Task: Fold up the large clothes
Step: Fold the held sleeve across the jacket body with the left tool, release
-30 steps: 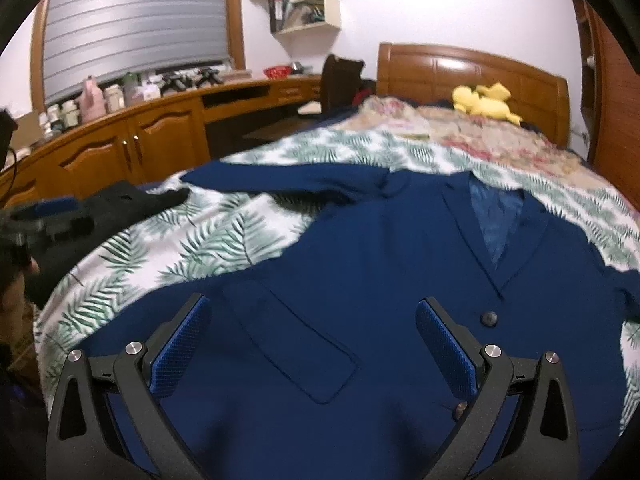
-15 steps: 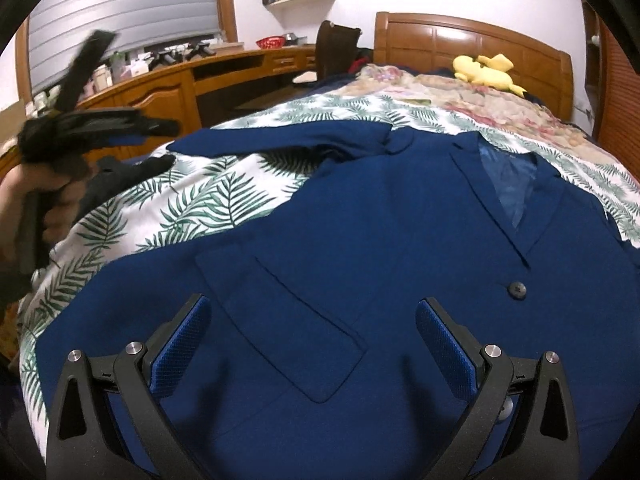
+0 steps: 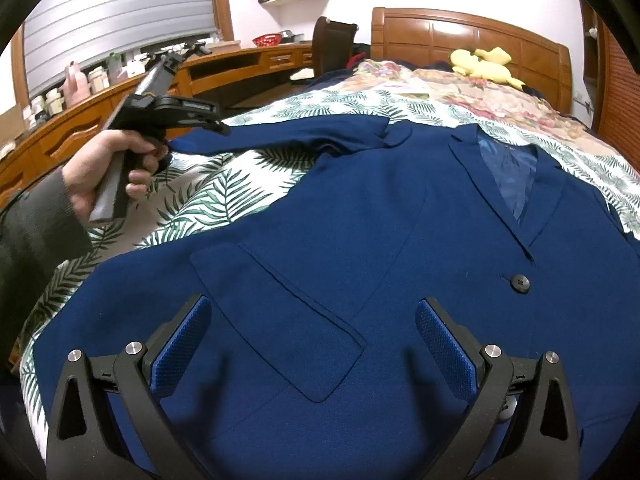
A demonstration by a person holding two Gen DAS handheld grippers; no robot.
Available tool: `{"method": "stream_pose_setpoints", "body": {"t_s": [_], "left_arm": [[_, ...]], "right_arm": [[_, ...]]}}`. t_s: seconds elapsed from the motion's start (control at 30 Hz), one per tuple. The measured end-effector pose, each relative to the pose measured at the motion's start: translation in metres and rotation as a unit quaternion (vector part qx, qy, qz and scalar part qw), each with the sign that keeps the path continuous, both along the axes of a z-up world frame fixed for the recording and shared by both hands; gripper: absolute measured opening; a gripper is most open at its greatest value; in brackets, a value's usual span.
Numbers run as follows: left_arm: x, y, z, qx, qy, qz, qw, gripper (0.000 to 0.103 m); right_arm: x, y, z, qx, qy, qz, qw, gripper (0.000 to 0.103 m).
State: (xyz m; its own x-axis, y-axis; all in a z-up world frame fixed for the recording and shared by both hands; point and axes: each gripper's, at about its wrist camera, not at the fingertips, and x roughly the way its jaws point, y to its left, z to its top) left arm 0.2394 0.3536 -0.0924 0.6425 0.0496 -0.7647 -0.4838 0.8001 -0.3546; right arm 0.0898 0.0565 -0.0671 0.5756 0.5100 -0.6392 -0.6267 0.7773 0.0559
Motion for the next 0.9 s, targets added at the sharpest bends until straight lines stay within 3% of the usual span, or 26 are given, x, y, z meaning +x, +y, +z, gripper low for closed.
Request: {"method": "stream_pose_setpoints", "body": {"t_s": [0.13,0.2,0.23,0.27,0.33,0.43,0.6,0.8,0.9], "left_arm": [[0.008,0.004,-0.012,0.004,0.019,0.012,0.9997,0.06],[0.011,0.004,-0.014,0.006,0.015,0.01,0.9998,0.046],[0.014,0.004,-0.015,0.006,0.016,0.009,0.9998,0.024],[0.017,0.004,-0.016,0.007,0.021,0.006,0.9997,0.009],[0.022,0.004,-0.015,0.012,0.023,-0.006,0.9996,0.0],[0.026,0.0,-0.006,0.038,0.027,-0.012,0.9989,0.0],[0.024,-0.023,0.04,0.095,0.004,-0.023,0.9952,0.0],[0.015,-0.09,0.102,0.151,-0.028,-0.084,0.9846,0.0],[0.007,-0.123,0.119,0.173,-0.036,-0.119,0.977,0.0]], "right_arm": [[0.0,0.0,0.0,0.0,0.0,0.0,1.0,0.103],[0.0,0.0,0.0,0.0,0.0,0.0,1.0,0.103],[0.001,0.0,0.0,0.0,0.0,-0.001,1.0,0.103],[0.0,0.0,0.0,0.0,0.0,0.0,1.0,0.103],[0.001,0.0,-0.001,0.0,0.0,-0.001,1.0,0.103],[0.0,0.001,0.0,-0.002,-0.004,-0.001,1.0,0.103],[-0.002,-0.003,0.003,0.004,-0.008,-0.007,1.0,0.103],[-0.011,-0.022,0.025,0.019,-0.016,-0.01,1.0,0.103],[-0.014,-0.04,0.04,0.027,-0.019,-0.021,0.999,0.103]]}}
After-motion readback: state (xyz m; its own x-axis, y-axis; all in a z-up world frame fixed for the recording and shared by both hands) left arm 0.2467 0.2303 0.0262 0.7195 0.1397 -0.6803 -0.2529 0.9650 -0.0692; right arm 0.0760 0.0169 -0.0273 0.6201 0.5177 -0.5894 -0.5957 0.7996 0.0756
